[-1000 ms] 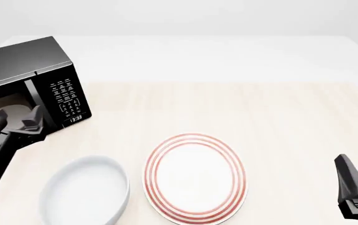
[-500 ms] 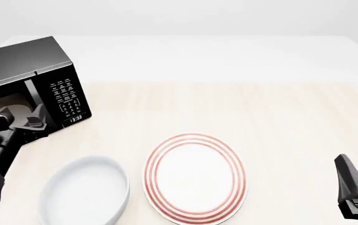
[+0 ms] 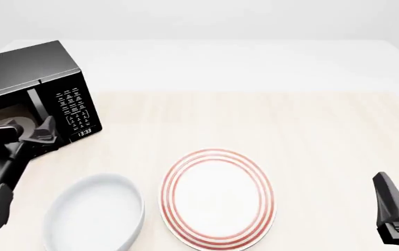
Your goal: Open the microwave.
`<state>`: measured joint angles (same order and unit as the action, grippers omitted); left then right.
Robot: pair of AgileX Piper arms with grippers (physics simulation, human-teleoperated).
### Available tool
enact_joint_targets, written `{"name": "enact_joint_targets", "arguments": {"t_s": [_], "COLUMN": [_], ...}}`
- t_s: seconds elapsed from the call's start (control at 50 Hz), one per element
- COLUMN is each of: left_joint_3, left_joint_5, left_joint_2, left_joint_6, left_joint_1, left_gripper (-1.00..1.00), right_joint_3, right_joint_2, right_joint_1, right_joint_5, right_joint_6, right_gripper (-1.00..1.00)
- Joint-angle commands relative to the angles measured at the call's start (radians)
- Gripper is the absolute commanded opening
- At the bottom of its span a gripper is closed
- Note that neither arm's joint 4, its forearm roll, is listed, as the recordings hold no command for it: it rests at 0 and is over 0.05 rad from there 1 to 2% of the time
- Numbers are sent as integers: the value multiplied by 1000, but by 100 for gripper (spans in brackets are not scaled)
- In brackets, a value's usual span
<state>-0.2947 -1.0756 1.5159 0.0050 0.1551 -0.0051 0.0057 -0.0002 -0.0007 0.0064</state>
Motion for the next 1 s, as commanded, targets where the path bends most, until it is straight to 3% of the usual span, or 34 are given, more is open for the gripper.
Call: {"name": "enact_joint_targets", "arguments": {"t_s": [0.02, 1.0], "left_joint_3": [-21, -141], "left_joint_5": [-12, -36], "left_joint_2": [41, 219], "left_joint_6": [-1, -29], "left_joint_1": [-1, -18], "left_gripper": [100, 100], "right_joint_3": [0, 0], "right_joint_2": [0, 0], "right_joint_1": [0, 0], "right_joint_5": [0, 0], "right_joint_6": [0, 0], "right_gripper": [100, 100]}}
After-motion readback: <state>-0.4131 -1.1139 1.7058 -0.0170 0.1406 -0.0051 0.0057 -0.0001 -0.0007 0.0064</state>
